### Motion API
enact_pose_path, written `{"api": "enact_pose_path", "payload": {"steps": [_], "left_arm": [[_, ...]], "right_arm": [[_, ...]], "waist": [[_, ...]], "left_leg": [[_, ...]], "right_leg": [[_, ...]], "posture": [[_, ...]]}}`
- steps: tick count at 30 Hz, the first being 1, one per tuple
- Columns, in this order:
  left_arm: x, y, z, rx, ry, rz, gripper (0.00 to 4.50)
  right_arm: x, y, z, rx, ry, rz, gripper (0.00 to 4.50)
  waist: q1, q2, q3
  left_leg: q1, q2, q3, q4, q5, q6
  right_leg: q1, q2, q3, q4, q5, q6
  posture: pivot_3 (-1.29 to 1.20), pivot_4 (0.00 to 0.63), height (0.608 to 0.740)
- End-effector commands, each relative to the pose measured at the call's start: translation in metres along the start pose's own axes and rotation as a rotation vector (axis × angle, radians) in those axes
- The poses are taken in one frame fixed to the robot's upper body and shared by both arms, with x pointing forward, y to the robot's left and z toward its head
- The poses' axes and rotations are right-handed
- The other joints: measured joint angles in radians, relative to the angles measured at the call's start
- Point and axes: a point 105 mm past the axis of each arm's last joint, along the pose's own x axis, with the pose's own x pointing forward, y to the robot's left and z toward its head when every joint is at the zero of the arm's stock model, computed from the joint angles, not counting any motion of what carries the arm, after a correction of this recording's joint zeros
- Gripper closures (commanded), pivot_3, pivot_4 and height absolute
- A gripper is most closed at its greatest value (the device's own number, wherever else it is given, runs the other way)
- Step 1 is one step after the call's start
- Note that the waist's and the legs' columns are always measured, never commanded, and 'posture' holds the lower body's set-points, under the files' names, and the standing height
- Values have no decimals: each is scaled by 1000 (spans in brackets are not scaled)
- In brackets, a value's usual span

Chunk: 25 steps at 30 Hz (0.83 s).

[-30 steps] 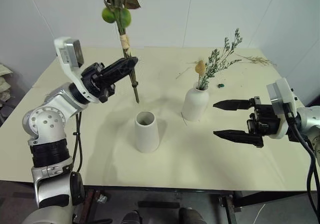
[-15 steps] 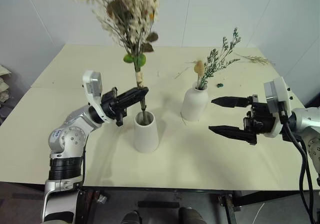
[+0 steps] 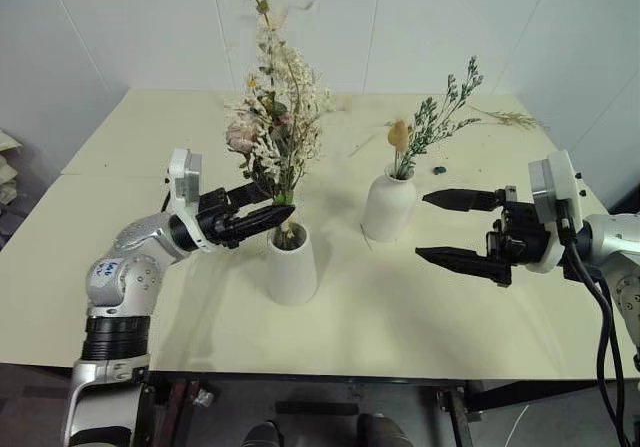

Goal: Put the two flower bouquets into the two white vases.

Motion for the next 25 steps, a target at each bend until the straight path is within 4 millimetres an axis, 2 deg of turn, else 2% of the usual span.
{"api": "enact_pose_path", "payload": {"steps": [1, 8, 10, 12, 14, 16, 18, 22, 25], "left_arm": [[-19, 7, 7, 125, 145, 32, 636], [-63, 12, 4, 222, 462, 13, 636], [-84, 18, 9, 245, 501, 47, 636], [-93, 19, 16, 246, 474, 69, 636], [-96, 18, 24, 242, 428, 80, 636], [-100, 14, 36, 212, 365, 84, 278], [-106, 6, 37, 200, 380, 54, 30], [-108, 10, 43, 227, 330, 99, 30], [-107, 6, 39, 252, 328, 71, 30]], "right_arm": [[0, 1, 8, -41, -22, 11, 0], [-14, -5, 1, -46, 36, 34, 0], [-18, -10, 0, -69, 66, 26, 0], [-24, -14, 0, -85, 85, 13, 0], [-31, -17, 1, -95, 101, -5, 0], [-39, -20, 6, -106, 124, -34, 0], [-48, -25, 9, -124, 148, -74, 0], [-61, -19, -1, -93, 204, -66, 0], [-67, -21, -2, -130, 217, -94, 0]], "waist": [[-1, 0, 0], [1, 0, 0], [-1, 0, 0], [-1, 0, 0], [-1, 0, 0], [-1, 0, 0], [-3, 1, 0], [-3, 0, 0], [-2, 0, 0]], "left_leg": [[0, 0, 0, 0, 0, 0], [0, 0, 0, -2, 0, 0], [0, 0, 0, -3, 0, 1], [0, 0, 0, -3, -1, 1], [0, 0, 0, -3, -1, 1], [-1, 1, 0, -3, -1, 1], [-1, 1, 0, -3, -1, 2], [0, 1, 0, -4, -1, 2], [0, 1, 1, -3, -1, 2]], "right_leg": [[0, 0, 0, 0, 0, 0], [0, 0, 0, -2, -1, -1], [0, 0, 0, -2, -1, -1], [-1, 0, 0, -2, -1, -1], [-1, 0, -1, -2, -1, -2], [-1, 0, -1, -2, -1, -2], [-2, 0, -1, -1, -1, -2], [-2, 0, -1, 0, -2, -2], [-1, 0, -1, 0, -2, -2]], "posture": [[0, 150, 740], [0, 150, 740], [0, 150, 740], [0, 150, 740], [0, 150, 740], [0, 150, 740], [0, 150, 740], [0, 150, 740], [0, 150, 740]]}}
